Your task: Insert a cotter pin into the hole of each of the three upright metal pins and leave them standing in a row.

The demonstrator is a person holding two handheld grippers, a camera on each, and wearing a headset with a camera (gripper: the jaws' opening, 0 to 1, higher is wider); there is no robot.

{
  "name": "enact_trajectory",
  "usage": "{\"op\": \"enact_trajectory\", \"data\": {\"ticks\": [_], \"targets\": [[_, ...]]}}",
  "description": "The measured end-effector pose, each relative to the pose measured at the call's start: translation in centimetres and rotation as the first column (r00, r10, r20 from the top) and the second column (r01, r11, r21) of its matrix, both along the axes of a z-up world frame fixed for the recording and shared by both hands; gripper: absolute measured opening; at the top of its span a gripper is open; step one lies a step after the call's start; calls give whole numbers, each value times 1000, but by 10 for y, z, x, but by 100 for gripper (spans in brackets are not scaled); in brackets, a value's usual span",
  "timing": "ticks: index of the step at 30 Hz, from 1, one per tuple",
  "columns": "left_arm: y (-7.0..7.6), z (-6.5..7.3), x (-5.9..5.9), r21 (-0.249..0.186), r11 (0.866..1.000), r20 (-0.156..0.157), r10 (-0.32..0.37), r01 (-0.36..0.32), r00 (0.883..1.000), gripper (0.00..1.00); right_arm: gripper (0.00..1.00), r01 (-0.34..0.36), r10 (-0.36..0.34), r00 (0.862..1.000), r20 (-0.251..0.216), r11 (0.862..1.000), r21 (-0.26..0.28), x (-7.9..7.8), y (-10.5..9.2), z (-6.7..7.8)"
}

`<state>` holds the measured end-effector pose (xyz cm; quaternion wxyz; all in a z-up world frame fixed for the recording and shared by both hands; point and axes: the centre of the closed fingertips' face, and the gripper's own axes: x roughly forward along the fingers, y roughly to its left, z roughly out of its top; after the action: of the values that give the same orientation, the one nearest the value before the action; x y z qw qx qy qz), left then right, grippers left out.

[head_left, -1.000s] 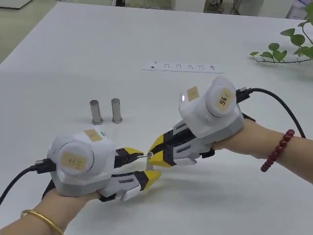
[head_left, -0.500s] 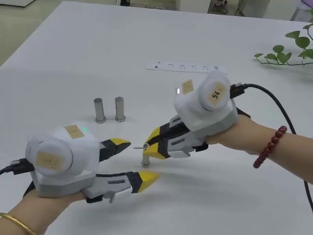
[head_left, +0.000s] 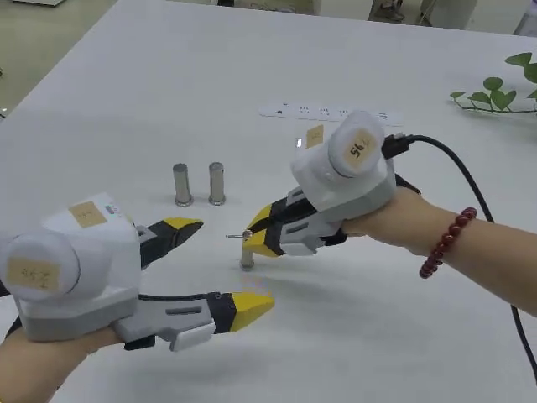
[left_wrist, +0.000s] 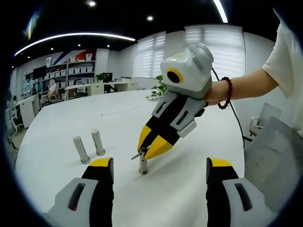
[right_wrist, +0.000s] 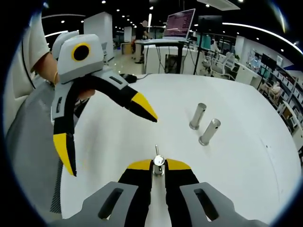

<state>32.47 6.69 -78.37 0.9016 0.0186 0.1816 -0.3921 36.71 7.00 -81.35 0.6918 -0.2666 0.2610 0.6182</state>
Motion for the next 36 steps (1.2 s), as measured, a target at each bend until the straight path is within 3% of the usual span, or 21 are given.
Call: {"op": "enact_trajectory", "data": {"ticks": [17, 30, 36], "targets": [[-3, -2, -6, 31, 999, -3, -29, 29, 1000, 89, 10, 23, -22, 999, -44, 1000, 15, 12, 2, -2], [-3, -5, -8, 47, 998, -8, -45, 45, 999, 89, 12, 38, -37, 998, -51, 999, 15, 8, 4, -3], [-1, -3, -8, 44, 998, -4, -40, 40, 999, 90, 17, 49, -47, 997, -59, 998, 28, 8, 5, -2]]}}
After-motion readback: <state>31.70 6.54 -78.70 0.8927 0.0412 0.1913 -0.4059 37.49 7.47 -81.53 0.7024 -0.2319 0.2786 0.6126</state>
